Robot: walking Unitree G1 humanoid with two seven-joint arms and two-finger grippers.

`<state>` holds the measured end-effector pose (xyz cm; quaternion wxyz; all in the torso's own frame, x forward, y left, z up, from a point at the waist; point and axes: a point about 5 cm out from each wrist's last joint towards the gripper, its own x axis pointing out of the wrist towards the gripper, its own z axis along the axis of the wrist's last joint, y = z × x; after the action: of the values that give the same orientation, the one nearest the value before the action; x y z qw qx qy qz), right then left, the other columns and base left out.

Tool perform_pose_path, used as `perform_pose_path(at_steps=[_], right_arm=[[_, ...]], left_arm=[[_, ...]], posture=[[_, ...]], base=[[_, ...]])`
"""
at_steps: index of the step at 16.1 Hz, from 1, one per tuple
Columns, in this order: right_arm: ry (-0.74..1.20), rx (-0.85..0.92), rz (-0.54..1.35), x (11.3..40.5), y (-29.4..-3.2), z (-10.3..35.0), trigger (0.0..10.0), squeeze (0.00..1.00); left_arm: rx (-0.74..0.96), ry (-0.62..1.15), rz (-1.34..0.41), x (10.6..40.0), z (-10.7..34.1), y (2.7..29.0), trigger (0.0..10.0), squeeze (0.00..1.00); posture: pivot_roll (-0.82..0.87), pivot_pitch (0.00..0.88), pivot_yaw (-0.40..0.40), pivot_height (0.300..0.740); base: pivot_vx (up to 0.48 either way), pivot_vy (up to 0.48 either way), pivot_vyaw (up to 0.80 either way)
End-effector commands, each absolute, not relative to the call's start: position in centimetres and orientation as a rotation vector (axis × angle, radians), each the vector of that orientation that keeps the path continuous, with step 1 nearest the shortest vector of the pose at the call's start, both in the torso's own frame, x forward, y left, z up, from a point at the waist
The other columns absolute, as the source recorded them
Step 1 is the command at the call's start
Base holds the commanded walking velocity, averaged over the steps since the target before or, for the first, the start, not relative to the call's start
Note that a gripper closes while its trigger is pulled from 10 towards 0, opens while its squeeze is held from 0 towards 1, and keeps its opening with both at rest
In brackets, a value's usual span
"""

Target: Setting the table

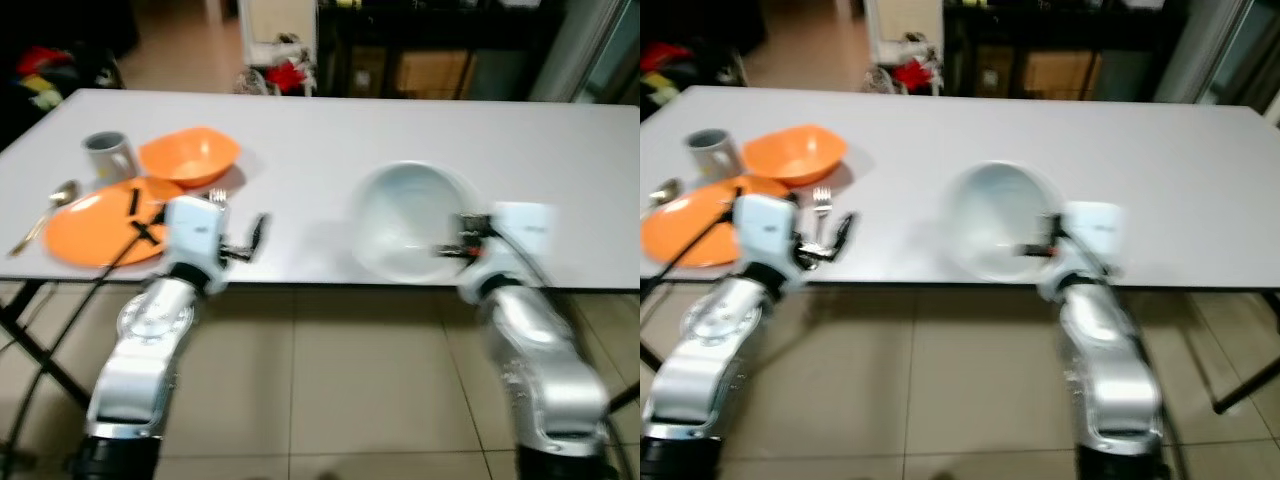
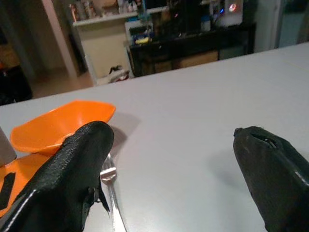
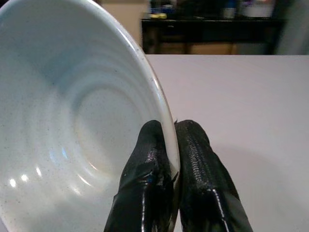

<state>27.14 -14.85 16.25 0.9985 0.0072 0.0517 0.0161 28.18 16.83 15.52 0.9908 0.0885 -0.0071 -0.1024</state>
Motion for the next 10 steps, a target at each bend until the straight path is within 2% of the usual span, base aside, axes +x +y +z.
perform_pose_path(at_steps=[1,10], right_arm=[[0.062,0.012,-0.015,26.81,-16.06,17.26,10.0,0.00],[0.085,0.026,-0.029,26.44,-16.55,16.93,10.0,0.00]], left_arm=[[0.173,-0.031,-0.260,28.15,15.98,15.61,10.0,0.00],[0.189,-0.028,-0.282,28.00,15.86,15.35,10.0,0.00]], posture=[[0.05,0.000,0.015,0.740],[0.06,0.000,0.016,0.740]], base=[[0.371,0.000,0.00],[0.372,0.000,0.00]])
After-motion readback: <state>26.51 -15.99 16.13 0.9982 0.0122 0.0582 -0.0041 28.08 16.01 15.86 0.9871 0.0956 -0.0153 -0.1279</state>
